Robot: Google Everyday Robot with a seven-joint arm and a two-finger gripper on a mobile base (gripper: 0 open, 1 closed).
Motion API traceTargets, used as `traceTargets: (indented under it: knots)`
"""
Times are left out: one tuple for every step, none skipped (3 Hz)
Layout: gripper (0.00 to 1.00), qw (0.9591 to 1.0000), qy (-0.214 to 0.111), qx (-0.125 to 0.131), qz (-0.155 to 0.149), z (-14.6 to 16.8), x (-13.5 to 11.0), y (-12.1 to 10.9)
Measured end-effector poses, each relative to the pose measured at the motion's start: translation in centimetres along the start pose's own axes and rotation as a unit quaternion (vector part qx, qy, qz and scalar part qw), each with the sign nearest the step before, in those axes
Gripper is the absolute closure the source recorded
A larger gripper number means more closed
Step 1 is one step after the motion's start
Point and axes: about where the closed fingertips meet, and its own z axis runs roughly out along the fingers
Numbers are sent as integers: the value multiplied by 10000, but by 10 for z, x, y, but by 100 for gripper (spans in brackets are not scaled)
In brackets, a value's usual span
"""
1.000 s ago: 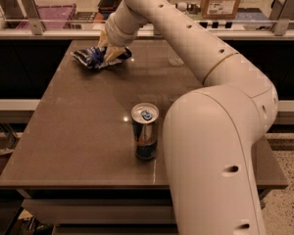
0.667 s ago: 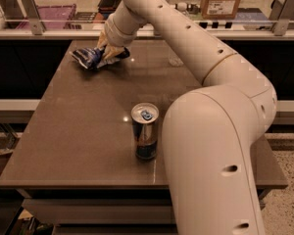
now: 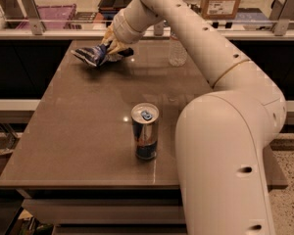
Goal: Pick blue chip bag
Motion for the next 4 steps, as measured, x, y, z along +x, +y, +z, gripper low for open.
traceTargets:
  knots:
    - [100, 9996, -173, 211, -85, -30, -1, -3]
    - [100, 9992, -142, 335, -164, -60, -4, -9]
    - [100, 9985, 0, 471, -292, -90, -10, -21]
    - [100, 9965, 125, 715, -422, -122, -12, -31]
